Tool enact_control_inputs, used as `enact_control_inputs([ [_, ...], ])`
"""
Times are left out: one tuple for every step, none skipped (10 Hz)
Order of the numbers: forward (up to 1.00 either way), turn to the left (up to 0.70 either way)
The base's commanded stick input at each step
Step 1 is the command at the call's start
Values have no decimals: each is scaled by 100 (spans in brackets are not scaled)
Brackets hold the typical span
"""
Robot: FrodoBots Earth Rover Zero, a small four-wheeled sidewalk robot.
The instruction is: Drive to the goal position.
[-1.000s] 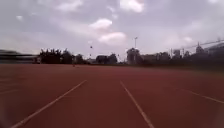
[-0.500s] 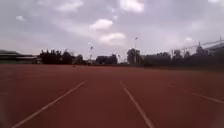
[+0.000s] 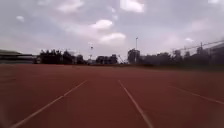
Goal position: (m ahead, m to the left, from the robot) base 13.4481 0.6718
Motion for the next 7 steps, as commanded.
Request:
enact_control_inputs([
  [45, 0],
  [45, 0],
  [45, 0],
  [45, 0],
  [45, 0],
  [45, 0],
  [45, 0],
])
